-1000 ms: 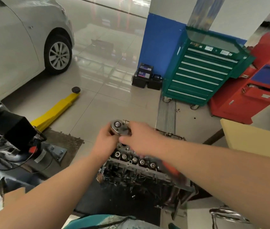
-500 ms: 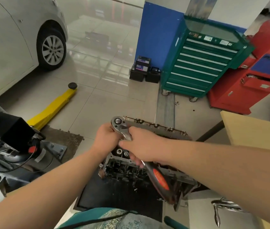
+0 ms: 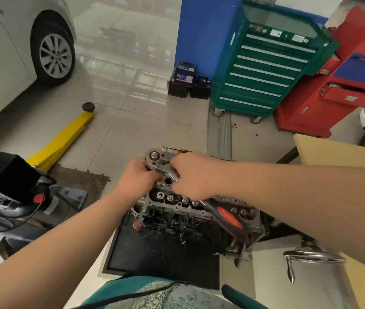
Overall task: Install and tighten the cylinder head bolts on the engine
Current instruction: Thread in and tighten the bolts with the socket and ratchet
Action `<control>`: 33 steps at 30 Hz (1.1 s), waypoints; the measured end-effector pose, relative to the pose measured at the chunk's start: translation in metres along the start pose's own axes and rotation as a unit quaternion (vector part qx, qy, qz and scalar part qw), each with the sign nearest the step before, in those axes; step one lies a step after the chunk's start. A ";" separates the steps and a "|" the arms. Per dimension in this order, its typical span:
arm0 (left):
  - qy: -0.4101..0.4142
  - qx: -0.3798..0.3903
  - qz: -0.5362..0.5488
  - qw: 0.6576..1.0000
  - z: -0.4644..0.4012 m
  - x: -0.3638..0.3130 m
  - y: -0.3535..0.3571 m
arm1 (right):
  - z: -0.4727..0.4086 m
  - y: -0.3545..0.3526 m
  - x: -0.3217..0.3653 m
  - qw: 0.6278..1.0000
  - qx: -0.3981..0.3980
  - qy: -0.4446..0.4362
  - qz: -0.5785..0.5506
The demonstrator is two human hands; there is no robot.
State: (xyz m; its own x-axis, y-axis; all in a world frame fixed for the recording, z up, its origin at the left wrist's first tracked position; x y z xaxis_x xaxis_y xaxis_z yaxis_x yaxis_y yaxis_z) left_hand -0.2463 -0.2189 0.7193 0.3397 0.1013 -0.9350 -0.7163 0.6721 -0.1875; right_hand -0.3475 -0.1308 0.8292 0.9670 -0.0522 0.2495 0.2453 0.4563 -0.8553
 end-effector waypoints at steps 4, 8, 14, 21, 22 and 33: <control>0.007 0.010 0.005 1.000 0.011 0.001 0.014 | -0.012 -0.029 -0.006 0.980 -0.025 -0.078 0.180; -0.029 -0.039 0.006 0.999 0.006 -0.002 0.013 | -0.013 -0.033 -0.010 0.967 -0.080 -0.077 0.229; -0.019 -0.010 0.014 1.000 0.011 -0.003 0.009 | 0.001 0.007 0.003 0.998 0.047 -0.020 0.039; -0.011 0.065 -0.001 0.998 0.011 -0.006 0.001 | -0.019 -0.051 -0.001 0.950 -0.058 -0.123 0.280; -0.014 0.068 0.008 0.998 0.009 -0.009 -0.002 | -0.015 -0.044 0.001 0.958 -0.064 -0.092 0.263; -0.017 0.103 0.033 0.994 0.013 -0.003 0.010 | -0.019 -0.052 -0.011 0.958 -0.046 -0.106 0.263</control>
State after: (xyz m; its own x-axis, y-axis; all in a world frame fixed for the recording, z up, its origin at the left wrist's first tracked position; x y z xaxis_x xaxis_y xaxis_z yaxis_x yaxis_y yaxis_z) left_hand -0.2467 -0.2029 0.7243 0.3183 0.1727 -0.9321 -0.5988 0.7989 -0.0565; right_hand -0.3695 -0.1709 0.8628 0.9252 0.3492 -0.1483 -0.2569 0.2890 -0.9222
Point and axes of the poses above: each hand's wrist, its own z-axis away from the middle knuckle, its own y-axis out of the palm, x = y × z, the point moved 4 cm from there along -z, towards the middle knuckle, and after that the axes turned 10 degrees about -y, right-handed, at the moved point
